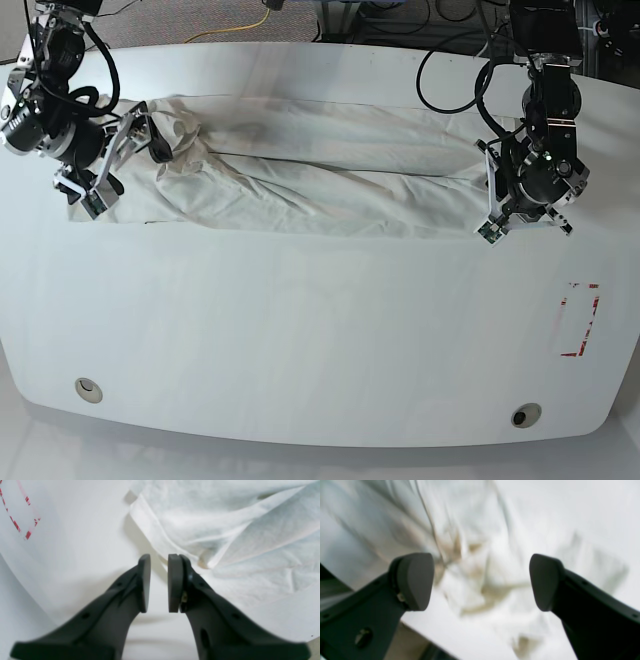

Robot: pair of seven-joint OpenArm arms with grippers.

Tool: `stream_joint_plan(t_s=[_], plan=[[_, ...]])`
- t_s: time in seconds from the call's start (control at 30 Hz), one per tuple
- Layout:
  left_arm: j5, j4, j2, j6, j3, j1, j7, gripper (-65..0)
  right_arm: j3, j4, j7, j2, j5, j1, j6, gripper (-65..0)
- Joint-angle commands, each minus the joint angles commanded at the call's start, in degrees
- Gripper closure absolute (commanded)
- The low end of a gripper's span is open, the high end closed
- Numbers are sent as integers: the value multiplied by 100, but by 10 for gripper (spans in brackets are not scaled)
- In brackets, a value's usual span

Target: Layout the t-shirt on the table in an organized manner, then fold the t-shirt properly

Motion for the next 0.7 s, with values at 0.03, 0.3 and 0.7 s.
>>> stream_joint_plan(t_s=[0.03,0.3,0.7], plan=[[0,0,0,0,0,0,0,-106,-18,-105,0,-44,0,44,0,-575],[0,0,0,0,0,-18,0,-106,-404,-791,26,-176,0,308,0,-577],[0,0,0,0,0,-18,0,-106,-976,-967,325,-185,18,290,0,-306]])
